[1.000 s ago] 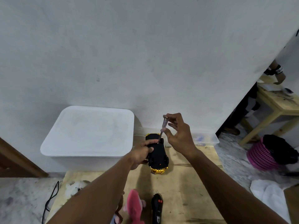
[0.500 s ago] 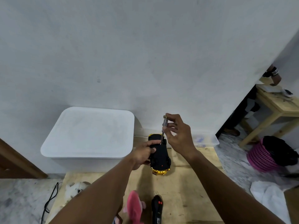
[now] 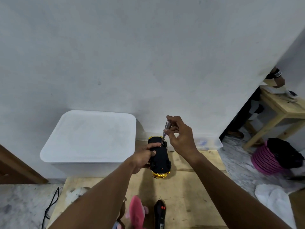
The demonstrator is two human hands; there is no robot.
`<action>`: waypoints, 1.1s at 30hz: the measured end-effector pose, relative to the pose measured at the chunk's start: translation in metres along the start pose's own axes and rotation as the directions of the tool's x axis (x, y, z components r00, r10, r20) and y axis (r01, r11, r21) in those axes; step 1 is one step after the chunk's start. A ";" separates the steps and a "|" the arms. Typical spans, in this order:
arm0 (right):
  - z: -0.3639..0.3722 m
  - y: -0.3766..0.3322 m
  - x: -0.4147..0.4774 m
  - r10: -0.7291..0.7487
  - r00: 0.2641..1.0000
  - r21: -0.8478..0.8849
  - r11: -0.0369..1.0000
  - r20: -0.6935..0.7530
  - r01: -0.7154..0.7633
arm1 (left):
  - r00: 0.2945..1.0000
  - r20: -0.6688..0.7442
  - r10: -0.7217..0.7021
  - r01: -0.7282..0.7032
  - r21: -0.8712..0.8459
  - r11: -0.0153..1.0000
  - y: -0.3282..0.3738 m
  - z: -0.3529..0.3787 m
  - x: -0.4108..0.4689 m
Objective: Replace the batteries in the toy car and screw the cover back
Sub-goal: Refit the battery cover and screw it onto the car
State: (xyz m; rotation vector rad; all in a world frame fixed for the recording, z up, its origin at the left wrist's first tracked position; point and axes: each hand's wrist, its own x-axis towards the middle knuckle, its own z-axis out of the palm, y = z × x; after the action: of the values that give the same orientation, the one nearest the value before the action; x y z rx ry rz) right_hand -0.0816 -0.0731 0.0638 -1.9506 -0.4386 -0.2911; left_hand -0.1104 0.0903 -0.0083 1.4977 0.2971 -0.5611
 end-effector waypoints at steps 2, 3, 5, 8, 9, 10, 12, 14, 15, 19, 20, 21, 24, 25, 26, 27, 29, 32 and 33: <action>-0.002 0.001 0.001 0.000 1.000 0.015 1.000 0.010 -0.001 | 1.000 -0.001 -0.005 0.005 -0.004 1.000 0.001 -0.001 -0.001; -0.003 0.001 0.001 0.015 1.000 0.042 0.999 0.026 -0.016 | 1.000 -0.003 -0.007 0.007 -0.006 1.000 0.002 -0.002 -0.001; -0.003 -0.001 0.001 0.051 0.998 0.081 0.995 0.049 -0.055 | 1.000 -0.004 -0.007 0.007 -0.007 1.000 0.002 -0.003 -0.002; -0.002 0.001 0.001 0.029 0.999 0.042 0.999 -0.019 -0.029 | 1.000 -0.004 0.000 0.000 -0.007 1.000 0.004 -0.003 -0.001; -0.002 0.001 0.001 0.015 0.999 0.026 1.000 -0.032 -0.015 | 1.000 -0.005 0.000 0.000 -0.008 1.000 0.004 -0.003 -0.002; -0.003 0.001 0.001 0.006 1.000 0.019 1.000 -0.028 -0.005 | 1.000 -0.006 0.000 0.000 -0.010 1.000 0.004 -0.003 -0.002; -0.002 0.001 0.000 -0.001 1.000 0.030 1.000 0.019 0.000 | 1.000 -0.003 -0.001 0.001 -0.007 1.000 0.003 -0.002 -0.001; 0.000 -0.001 0.000 0.024 0.999 0.061 0.998 0.042 -0.027 | 1.000 0.005 -0.001 0.001 0.000 1.000 0.002 -0.001 -0.001; 0.000 -0.002 0.000 0.037 0.999 0.060 0.997 0.031 -0.038 | 1.000 0.009 0.000 0.000 0.005 1.000 0.002 0.000 -0.001; 0.001 -0.005 0.001 0.005 0.999 -0.018 1.000 -0.052 -0.006 | 1.000 0.029 0.012 -0.013 0.020 1.000 0.005 0.006 -0.002; 0.000 -0.006 0.002 0.006 0.999 -0.020 1.000 -0.045 -0.007 | 0.999 0.035 0.014 -0.014 0.019 1.000 0.006 0.007 -0.003; 0.000 -0.006 0.002 0.003 0.999 -0.031 0.999 -0.032 -0.004 | 0.999 0.037 0.015 -0.016 0.016 1.000 0.007 0.007 -0.003; -0.002 -0.004 0.003 -0.028 1.000 -0.073 0.997 0.009 0.029 | 0.999 0.038 0.015 -0.015 0.009 1.000 0.007 0.007 -0.003; -0.004 -0.003 0.003 -0.033 0.999 -0.058 0.998 0.021 0.034 | 0.999 0.036 0.013 -0.014 0.002 1.000 0.007 0.007 -0.003; -0.005 -0.002 0.002 -0.027 0.999 -0.038 0.999 0.031 0.028 | 0.999 0.031 0.011 -0.011 -0.007 1.000 0.007 0.006 -0.003; -0.005 -0.001 0.002 -0.011 0.999 -0.019 1.000 0.037 0.012 | 1.000 0.027 0.008 -0.008 -0.019 1.000 0.007 0.005 -0.004; -0.005 0.000 0.000 0.015 1.000 -0.008 1.000 0.021 -0.015 | 1.000 0.021 0.002 -0.001 -0.035 0.999 0.007 0.003 -0.004; -0.002 0.002 -0.006 -0.014 0.999 -0.023 1.000 -0.050 0.013 | 1.000 0.024 0.004 -0.003 -0.042 0.999 0.009 0.001 -0.005; -0.001 0.002 -0.007 -0.017 0.997 -0.023 1.000 -0.078 0.016 | 1.000 0.023 0.006 -0.005 -0.036 0.999 0.010 0.000 -0.005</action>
State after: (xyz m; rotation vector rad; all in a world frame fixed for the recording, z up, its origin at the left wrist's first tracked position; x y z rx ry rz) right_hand -0.0866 -0.0764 0.0597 -1.9506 -0.4022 -0.3827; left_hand -0.1093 0.0908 0.0025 1.4562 0.2839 -0.5656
